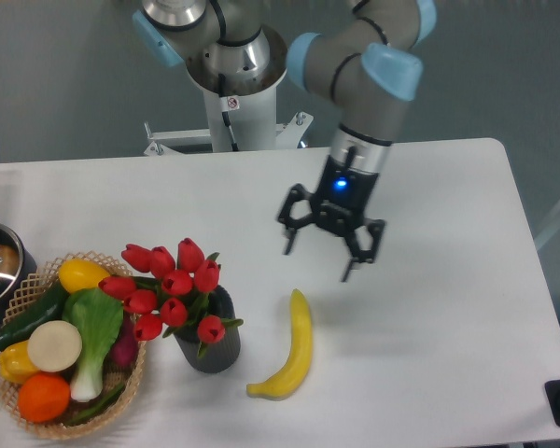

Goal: Insert the flowers into the vase
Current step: 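Open the gripper and raise it away from the vase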

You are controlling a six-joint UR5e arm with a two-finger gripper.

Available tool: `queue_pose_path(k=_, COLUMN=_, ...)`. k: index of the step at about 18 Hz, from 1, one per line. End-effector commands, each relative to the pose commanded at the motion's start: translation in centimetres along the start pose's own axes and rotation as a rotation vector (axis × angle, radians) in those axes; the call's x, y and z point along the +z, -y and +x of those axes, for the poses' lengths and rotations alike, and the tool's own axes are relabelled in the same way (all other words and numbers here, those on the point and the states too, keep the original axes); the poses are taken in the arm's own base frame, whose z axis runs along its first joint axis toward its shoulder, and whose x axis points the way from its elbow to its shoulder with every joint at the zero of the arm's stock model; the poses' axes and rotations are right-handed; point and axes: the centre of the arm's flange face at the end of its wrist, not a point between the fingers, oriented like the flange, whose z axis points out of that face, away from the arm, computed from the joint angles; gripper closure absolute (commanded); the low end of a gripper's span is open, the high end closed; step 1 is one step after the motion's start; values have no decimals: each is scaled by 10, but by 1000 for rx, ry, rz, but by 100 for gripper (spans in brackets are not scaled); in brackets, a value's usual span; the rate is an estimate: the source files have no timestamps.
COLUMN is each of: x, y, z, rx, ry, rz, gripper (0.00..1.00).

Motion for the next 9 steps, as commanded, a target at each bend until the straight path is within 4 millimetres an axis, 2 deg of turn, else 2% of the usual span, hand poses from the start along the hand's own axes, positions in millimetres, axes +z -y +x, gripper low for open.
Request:
queue_pose_path(k=2, x=-3, y=-9, z=-12, rx=62, ry=52, rz=-112, gripper=0)
queue_pose_path(k=6, x=3, y=-28, z=-34, rx=68, ry=125, rz=-328, gripper=0)
queue_pose_path(k=9, x=4, y=-32, z=-39, rx=68, ry=140, rz=-367, gripper=0)
